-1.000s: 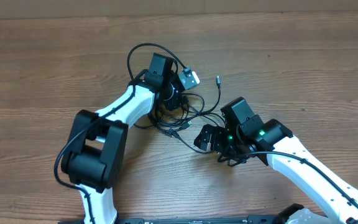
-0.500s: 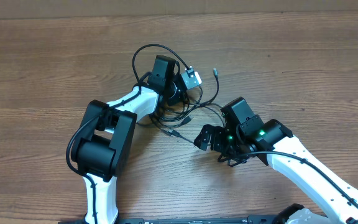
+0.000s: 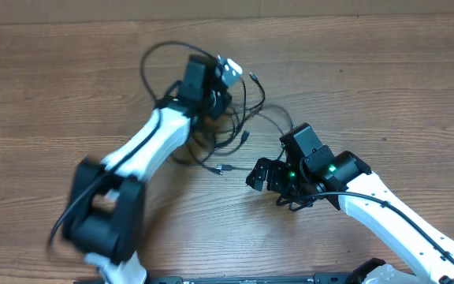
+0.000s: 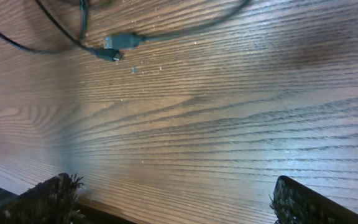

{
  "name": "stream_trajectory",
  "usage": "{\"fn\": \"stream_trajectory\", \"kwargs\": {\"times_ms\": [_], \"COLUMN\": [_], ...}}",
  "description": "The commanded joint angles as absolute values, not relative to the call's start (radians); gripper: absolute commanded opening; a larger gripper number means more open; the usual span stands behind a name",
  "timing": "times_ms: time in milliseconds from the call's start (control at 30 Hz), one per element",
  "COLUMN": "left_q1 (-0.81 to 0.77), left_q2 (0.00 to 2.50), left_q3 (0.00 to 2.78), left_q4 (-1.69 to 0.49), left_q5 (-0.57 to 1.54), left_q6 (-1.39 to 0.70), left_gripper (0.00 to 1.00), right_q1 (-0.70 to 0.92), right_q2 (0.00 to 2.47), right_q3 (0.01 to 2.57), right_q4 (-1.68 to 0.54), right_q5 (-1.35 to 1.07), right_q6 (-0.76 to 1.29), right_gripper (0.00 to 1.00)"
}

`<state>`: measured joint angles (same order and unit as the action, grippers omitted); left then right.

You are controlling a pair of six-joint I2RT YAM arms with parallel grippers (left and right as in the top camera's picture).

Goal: Untangle cables

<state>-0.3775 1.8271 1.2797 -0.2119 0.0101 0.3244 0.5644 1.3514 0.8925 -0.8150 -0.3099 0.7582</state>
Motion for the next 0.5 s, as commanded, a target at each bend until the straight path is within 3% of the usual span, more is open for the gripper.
{"fn": "stream_trajectory", "kwargs": {"times_ms": [0,467], "left_q1": [-0.372,-0.373], "left_q2": [1.617,1.212], "left_q3": [1.295,1.295], "left_q4": [-0.248,-0.641], "left_q5": [-0.007,0.044], "left_q6": [0.152,-0.224], "left_gripper": [0.04,0.04], "right_q1": [0.567,0.567], "right_q2": [1.353,1.353], "right_q3": [0.899,0.899], "right_q4": [-0.813,-0.814], "right_q5": [-0.304,-0.304], "right_q6": [0.75,0.75], "right_gripper": [1.0,1.0]}}
